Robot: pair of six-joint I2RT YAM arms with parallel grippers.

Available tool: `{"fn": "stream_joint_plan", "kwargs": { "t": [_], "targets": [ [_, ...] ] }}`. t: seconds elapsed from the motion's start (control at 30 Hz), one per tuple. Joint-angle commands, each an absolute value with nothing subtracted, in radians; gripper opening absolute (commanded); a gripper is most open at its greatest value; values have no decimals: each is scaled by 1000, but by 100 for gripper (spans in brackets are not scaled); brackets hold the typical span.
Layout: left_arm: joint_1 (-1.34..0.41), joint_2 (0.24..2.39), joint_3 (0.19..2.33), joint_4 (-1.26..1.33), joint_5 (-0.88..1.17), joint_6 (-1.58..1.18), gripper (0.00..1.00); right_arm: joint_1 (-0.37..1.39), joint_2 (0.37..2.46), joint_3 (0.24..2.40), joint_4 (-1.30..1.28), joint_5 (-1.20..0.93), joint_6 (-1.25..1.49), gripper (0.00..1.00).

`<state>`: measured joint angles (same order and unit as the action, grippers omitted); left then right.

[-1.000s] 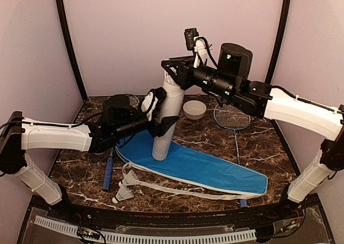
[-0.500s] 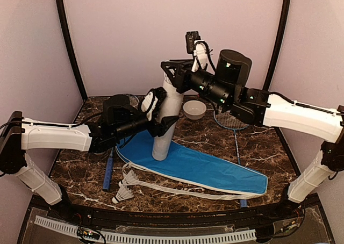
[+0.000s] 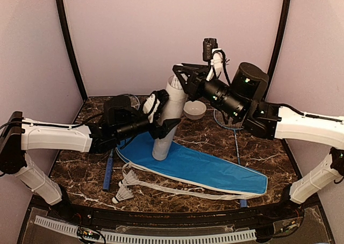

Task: Pack up the badminton gear
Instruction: Place the shuttlecock in the shuttle tube.

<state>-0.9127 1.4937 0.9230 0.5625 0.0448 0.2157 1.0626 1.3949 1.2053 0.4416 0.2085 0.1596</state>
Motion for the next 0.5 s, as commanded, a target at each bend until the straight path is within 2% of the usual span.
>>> {"fn": "stream_joint_plan", "kwargs": {
  "t": [0.0, 0.2, 0.47],
  "targets": [
    [-911, 1477, 899, 479, 46, 159, 68, 1075, 1359, 1160, 476, 222, 147, 28],
    [-911, 1477, 897, 481, 64, 160, 68, 1075, 1367, 1130, 483, 229, 143, 28],
    [-911, 1483, 893, 471, 67, 174, 68, 1075, 1433, 1300, 361, 239, 140, 22]
  ]
}}
